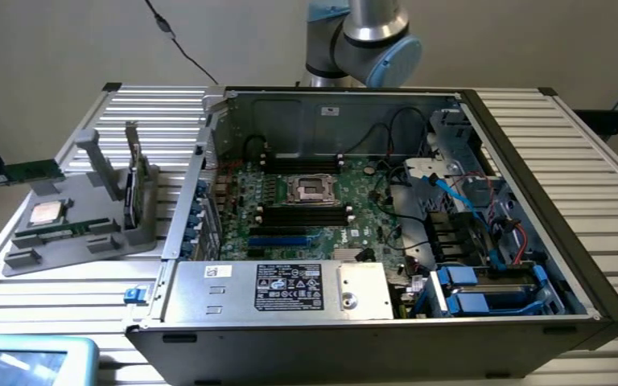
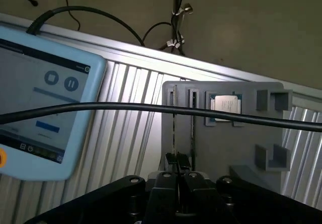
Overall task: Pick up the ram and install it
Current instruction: 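Pick up the ram and move it above insertion slot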
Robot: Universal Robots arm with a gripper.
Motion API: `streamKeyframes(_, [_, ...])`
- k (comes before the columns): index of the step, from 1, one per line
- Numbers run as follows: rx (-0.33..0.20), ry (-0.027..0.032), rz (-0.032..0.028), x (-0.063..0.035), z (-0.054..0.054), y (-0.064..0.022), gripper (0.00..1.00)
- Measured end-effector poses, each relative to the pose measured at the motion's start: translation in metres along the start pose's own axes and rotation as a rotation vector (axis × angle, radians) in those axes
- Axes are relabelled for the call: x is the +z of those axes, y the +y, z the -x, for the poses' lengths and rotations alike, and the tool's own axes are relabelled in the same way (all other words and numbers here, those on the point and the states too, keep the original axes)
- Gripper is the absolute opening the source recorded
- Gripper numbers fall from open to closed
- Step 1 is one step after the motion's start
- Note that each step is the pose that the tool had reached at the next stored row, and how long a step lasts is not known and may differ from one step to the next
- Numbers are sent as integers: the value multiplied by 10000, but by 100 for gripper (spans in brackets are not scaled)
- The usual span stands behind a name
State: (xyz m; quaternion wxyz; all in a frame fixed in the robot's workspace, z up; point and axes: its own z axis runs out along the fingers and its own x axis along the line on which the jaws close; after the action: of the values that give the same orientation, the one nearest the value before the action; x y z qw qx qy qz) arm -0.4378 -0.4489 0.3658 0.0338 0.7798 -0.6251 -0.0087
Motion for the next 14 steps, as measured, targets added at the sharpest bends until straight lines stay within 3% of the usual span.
streamKeyframes(9, [122,-7,4,-403,-12,16,11])
streamKeyframes(14, [127,-9,5,-610,-38,-61,11])
